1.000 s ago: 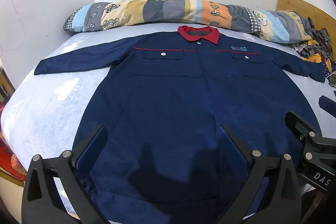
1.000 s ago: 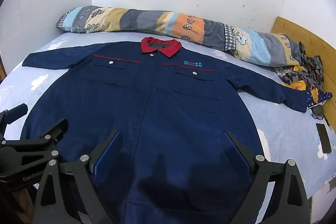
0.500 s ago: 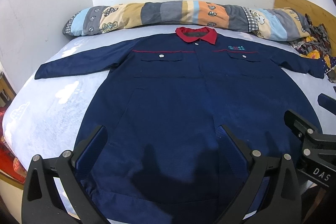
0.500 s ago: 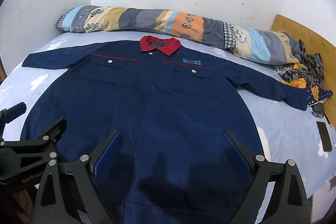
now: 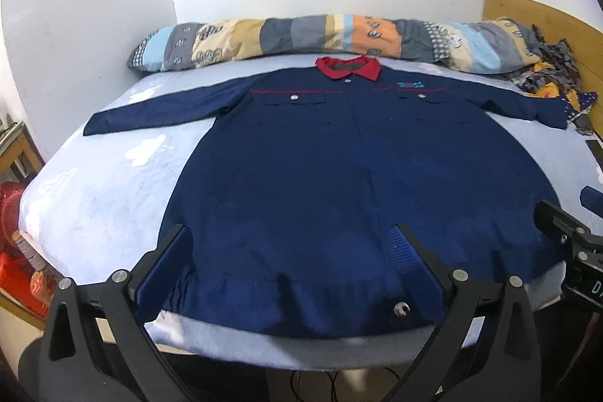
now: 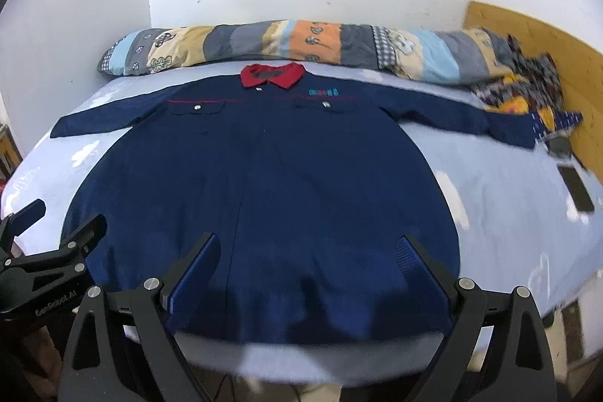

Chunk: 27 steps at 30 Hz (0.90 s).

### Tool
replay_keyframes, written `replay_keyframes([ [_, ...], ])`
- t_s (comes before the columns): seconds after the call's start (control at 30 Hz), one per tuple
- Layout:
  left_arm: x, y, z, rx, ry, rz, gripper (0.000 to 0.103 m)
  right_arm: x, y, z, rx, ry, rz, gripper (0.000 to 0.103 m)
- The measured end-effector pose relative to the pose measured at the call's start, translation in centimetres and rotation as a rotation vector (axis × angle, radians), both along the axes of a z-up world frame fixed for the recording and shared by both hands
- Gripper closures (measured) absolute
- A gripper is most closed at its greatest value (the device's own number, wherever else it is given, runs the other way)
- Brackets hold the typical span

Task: Fold large clothes

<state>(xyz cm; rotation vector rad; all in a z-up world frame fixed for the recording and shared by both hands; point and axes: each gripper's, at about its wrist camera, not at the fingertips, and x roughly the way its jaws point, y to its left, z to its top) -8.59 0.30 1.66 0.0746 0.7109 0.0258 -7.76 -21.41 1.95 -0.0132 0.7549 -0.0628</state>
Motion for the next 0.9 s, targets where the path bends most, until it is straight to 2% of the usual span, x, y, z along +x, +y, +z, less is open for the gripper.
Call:
replay_keyframes([
  [0.13,-1.7,-0.5,1.2,0.03,-0.077,-0.015,0.0,-1.7,-0.3,1.0,-0.003,-0.054,-0.009,0.007],
  [0.27,-2.8,-0.6,1.3,0.045,-0.111,-0.029,0.0,-2.8,-0.4,1.3,-0.008,-0.07,-0.023,0.007],
  [0.7,-3.9,-0.9,1.2,0.039,-0.128,-0.038,0.0,-4.0,0.2,1.3,-0.026,-0.08,-0.001,0.007],
  [0.9,-3.7,-0.9,1.2,0.036,-0.117,-0.034,0.0,-3.9,0.0,1.3,-0.004,-0.071,-0.002,0.007],
])
